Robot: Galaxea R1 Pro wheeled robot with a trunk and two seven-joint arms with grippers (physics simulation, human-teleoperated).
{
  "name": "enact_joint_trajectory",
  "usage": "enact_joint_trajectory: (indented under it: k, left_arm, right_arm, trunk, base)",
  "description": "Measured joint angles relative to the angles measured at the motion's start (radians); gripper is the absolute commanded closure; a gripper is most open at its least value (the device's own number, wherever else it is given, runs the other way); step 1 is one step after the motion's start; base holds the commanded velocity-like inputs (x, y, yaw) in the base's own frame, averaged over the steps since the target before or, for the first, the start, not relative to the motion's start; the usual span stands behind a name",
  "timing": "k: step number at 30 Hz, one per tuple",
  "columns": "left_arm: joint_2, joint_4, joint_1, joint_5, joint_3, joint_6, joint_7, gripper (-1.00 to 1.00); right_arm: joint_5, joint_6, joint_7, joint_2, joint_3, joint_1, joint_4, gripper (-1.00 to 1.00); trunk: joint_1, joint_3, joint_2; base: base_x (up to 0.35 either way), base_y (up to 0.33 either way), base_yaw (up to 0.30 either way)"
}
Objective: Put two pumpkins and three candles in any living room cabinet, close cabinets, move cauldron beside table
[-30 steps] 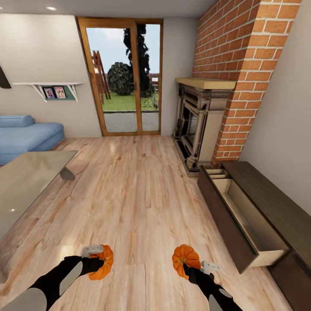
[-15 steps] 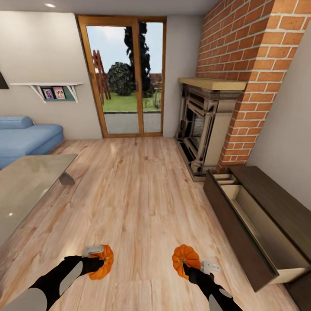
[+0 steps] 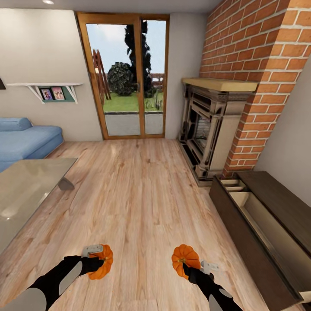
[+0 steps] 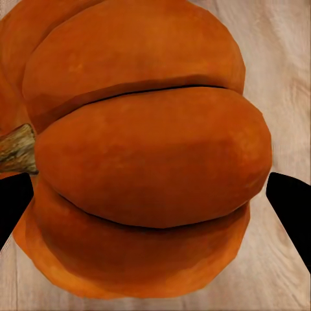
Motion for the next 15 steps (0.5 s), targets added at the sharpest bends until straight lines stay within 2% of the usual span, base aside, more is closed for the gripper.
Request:
enact_joint_trajectory:
  k: [15]
  left_arm:
    - [-0.004,-0.001,0.000,0.000,-0.001,0.000,-0.003,1.00]
  right_arm:
    - [0.001,0.000,0.000,-0.001,0.000,0.000,0.000,1.00]
  trunk:
    - [0.000,0.000,0.000]
  base:
    - [0.301,0.016,0.000]
